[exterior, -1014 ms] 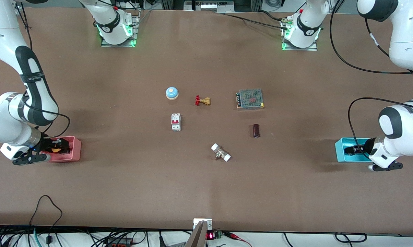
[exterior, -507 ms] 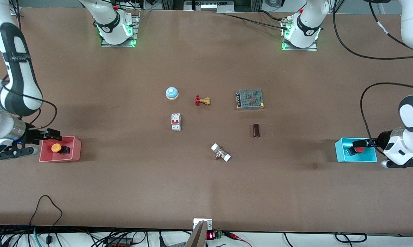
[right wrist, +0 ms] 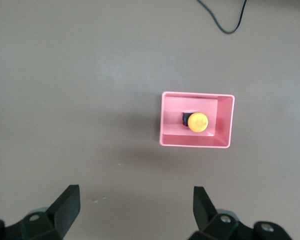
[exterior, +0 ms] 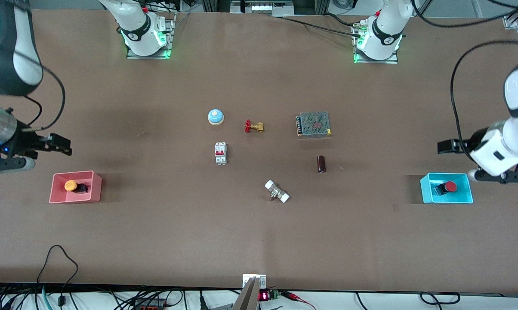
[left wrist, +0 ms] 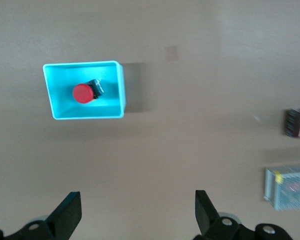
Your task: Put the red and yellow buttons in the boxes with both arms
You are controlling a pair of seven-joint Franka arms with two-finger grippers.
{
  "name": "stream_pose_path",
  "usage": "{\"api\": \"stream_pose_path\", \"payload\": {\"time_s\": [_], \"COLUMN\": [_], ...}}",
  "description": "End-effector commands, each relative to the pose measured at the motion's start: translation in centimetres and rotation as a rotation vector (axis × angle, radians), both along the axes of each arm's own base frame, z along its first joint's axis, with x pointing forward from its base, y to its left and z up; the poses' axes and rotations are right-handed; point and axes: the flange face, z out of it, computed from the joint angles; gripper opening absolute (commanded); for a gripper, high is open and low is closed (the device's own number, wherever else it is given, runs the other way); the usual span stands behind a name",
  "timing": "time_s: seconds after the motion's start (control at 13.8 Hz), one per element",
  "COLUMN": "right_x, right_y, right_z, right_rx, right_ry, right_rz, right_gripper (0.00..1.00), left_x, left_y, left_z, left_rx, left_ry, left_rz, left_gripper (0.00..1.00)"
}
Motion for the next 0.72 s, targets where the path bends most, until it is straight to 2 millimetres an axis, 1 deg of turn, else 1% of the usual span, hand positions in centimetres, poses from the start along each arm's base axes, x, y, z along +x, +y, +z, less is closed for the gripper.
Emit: {"api": "stream_pose_path", "payload": {"time_s": [0.0,0.07,0.14,0.22,0.29,0.36,0.43,0.51,0.58,0.65], "right_x": [-3.2,-4.2,-4.8,-4.9,-4.8,-4.5,-4.1,-3.9,-3.8,-3.4], "right_y": [0.8,1.3,2.0,2.6,2.9,3.0,3.0,3.1,3.5,3.6], "right_z": [5.6,7.0,7.2,7.1,6.8,6.4,5.6,5.3,5.8,6.6], "right_rx": [-0.006,-0.009,-0.009,-0.008,0.023,0.096,0.128,0.134,0.13,0.123], "right_ry": [-0.009,0.006,0.035,0.044,0.048,0.055,0.068,0.073,0.065,0.049], "right_rz": [-0.039,-0.035,-0.028,-0.019,-0.029,-0.05,-0.079,-0.123,-0.15,-0.155], "right_gripper": [1.0,1.0,1.0,1.0,1.0,1.0,1.0,1.0,1.0,1.0], "left_x": [-2.0,-2.2,-3.1,-4.4,-6.4,-8.9,-9.5,-9.6,-9.7,-9.4], "left_y": [-2.2,-2.4,-2.6,-3.1,-2.7,-1.9,-0.8,-1.1,-1.3,-1.2], "left_z": [3.1,3.5,4.9,5.2,5.6,6.4,7.2,7.1,6.8,6.9], "left_rx": [0.013,0.002,0.0,-0.003,0.0,-0.006,-0.008,-0.017,-0.024,-0.067], "left_ry": [-0.013,-0.036,-0.085,-0.129,-0.177,-0.213,-0.247,-0.237,-0.209,-0.178], "left_rz": [-0.036,-0.039,-0.043,-0.051,-0.032,-0.012,0.013,0.017,0.011,0.031], "left_gripper": [1.0,1.0,1.0,1.0,1.0,1.0,1.0,1.0,1.0,1.0]}}
